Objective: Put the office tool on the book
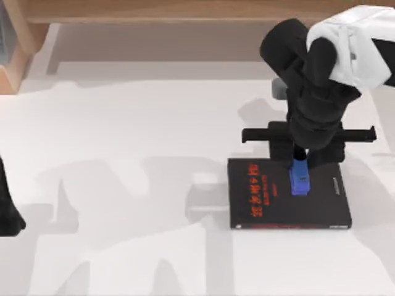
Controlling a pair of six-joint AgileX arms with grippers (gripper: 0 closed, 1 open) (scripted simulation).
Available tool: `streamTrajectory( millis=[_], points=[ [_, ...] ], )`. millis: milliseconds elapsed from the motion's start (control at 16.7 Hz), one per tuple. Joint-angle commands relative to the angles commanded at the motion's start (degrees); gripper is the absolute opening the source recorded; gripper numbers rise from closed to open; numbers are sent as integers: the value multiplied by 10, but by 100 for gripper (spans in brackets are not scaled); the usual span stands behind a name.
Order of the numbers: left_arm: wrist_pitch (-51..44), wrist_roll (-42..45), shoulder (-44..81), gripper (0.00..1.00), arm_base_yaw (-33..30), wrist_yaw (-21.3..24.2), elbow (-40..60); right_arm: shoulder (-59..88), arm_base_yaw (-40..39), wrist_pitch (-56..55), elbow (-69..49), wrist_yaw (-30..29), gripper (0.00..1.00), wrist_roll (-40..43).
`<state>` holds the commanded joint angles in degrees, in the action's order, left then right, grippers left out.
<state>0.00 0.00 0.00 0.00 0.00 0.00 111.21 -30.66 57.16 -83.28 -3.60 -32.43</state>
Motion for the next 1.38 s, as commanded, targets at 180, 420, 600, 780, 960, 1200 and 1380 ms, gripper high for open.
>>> streamTrajectory(
  millis=[180, 420, 600, 780, 960, 1200, 1380],
  points=[
    [0, 0, 0, 100, 0, 0, 0, 0, -7, -4, 5, 1, 0, -2],
    [0, 0, 0, 100, 0, 0, 0, 1, -5, -3, 4, 1, 0, -3],
    [0, 0, 0, 100, 0, 0, 0, 9, -5, -23, 17, 1, 0, -2],
    [0, 0, 0, 100, 0, 0, 0, 21, -5, -58, 38, 1, 0, -1],
    [0, 0, 0, 100, 0, 0, 0, 24, -5, -65, 42, 1, 0, -1],
    [0, 0, 0, 100, 0, 0, 0, 24, -5, -65, 42, 1, 23, -1],
    [0, 0, 0, 100, 0, 0, 0, 24, -5, -65, 42, 1, 45, -1]
  ],
)
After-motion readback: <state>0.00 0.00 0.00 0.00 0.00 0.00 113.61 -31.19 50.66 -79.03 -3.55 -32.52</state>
